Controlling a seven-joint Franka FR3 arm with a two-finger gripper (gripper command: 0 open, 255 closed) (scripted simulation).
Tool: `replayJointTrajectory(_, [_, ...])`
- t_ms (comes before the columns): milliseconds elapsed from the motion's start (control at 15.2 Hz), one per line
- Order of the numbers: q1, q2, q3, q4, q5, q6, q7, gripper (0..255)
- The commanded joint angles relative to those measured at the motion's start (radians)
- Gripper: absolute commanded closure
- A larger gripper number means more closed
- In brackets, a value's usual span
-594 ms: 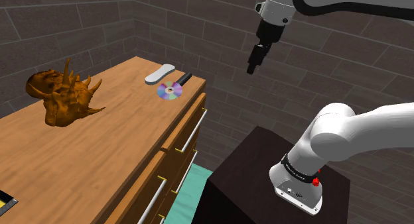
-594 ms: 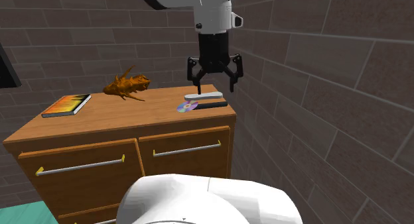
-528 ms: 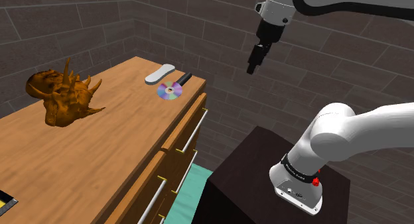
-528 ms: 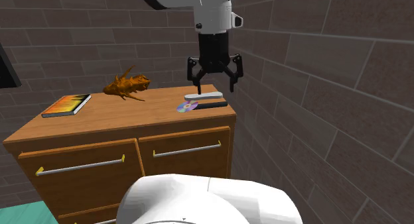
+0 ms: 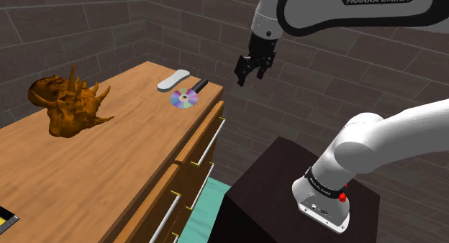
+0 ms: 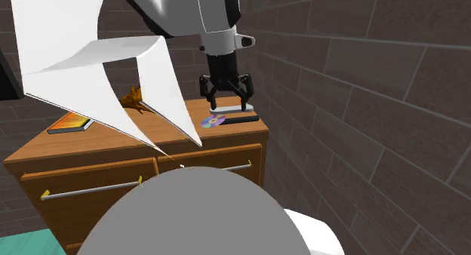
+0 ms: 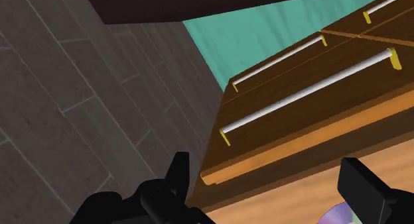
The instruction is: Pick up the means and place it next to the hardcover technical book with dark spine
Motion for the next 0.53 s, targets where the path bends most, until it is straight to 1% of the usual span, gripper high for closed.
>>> replayJointTrajectory(0, [-0.034,0.085,0.054,0.028,-0.002,0.063,0.125,0])
replayJointTrajectory(264, [-0.103,0.245,0.151,0.109,-0.041,0.142,0.371,0])
replayJointTrajectory(462, [-0.154,0.375,0.213,0.188,-0.103,0.182,0.563,0])
